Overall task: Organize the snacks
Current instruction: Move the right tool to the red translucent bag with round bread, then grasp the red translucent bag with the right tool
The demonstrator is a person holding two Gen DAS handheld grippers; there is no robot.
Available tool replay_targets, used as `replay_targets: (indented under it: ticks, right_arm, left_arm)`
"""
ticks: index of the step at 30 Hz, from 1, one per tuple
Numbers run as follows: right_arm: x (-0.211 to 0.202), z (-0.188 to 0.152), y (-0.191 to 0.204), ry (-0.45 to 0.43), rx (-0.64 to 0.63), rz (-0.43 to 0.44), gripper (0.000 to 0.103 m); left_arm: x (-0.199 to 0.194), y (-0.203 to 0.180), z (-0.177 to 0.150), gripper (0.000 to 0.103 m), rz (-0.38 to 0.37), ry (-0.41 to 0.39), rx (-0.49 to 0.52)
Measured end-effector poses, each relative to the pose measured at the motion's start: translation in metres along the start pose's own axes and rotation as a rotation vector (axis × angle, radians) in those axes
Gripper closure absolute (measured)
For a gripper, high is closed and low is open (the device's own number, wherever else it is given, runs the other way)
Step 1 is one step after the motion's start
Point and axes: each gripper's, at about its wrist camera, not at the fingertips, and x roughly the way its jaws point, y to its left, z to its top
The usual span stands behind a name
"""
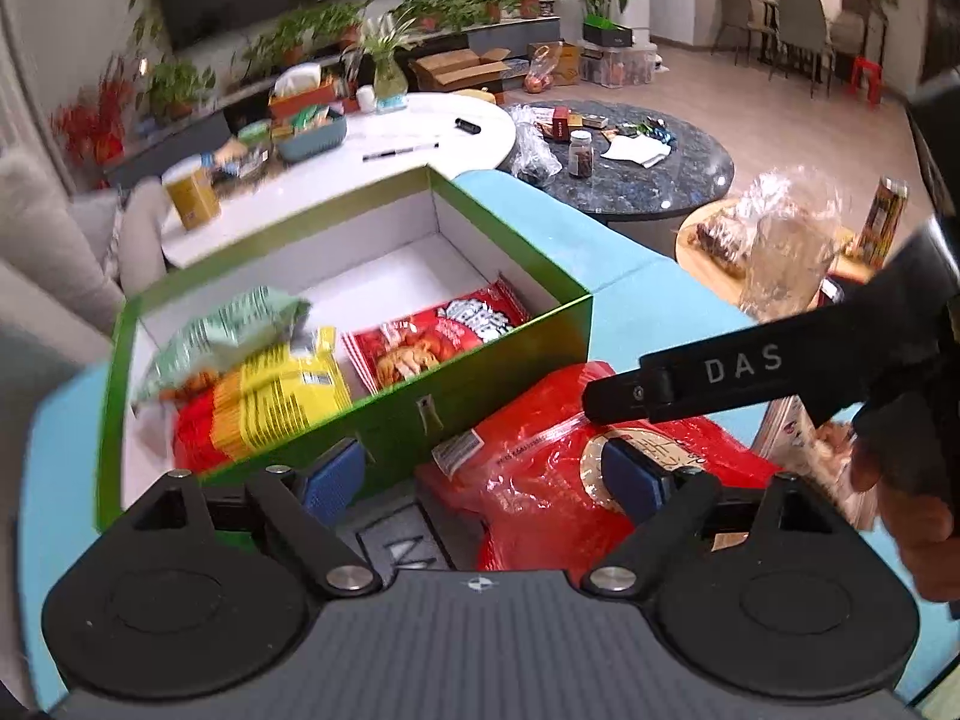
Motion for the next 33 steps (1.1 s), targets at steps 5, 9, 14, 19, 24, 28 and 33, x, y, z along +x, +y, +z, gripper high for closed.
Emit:
replay_targets:
  ticks: [5,9,14,19,24,28,33]
  right_arm:
    - [0.003,0.0,-0.001,0.012,-0.008,0.023,0.022]
    - [0.006,0.002,-0.003,0.032,0.009,0.036,0.021]
    - [0.009,0.002,-0.003,0.07,0.023,0.074,0.02]
    - [0.019,-0.001,0.004,0.11,0.012,0.099,0.018]
    - [0.021,0.001,0.005,0.116,0.003,0.095,0.018]
    - [0.021,-0.001,0.006,0.112,-0.028,0.108,0.02]
    - [0.017,-0.001,0.008,0.1,-0.025,0.118,0.032]
  left_arm:
    - [0.004,0.022,-0.009,0.018,-0.123,0.03,-0.189]
    - [0.008,0.025,-0.012,0.014,-0.156,0.057,-0.248]
    - [0.021,0.025,-0.015,0.01,-0.213,0.091,-0.289]
    - [0.032,0.027,-0.02,0.01,-0.256,0.105,-0.328]
    - [0.038,0.027,-0.022,0.01,-0.277,0.11,-0.348]
    - [0.041,0.023,-0.024,0.015,-0.291,0.093,-0.338]
    - [0.042,0.018,-0.024,0.029,-0.314,0.082,-0.328]
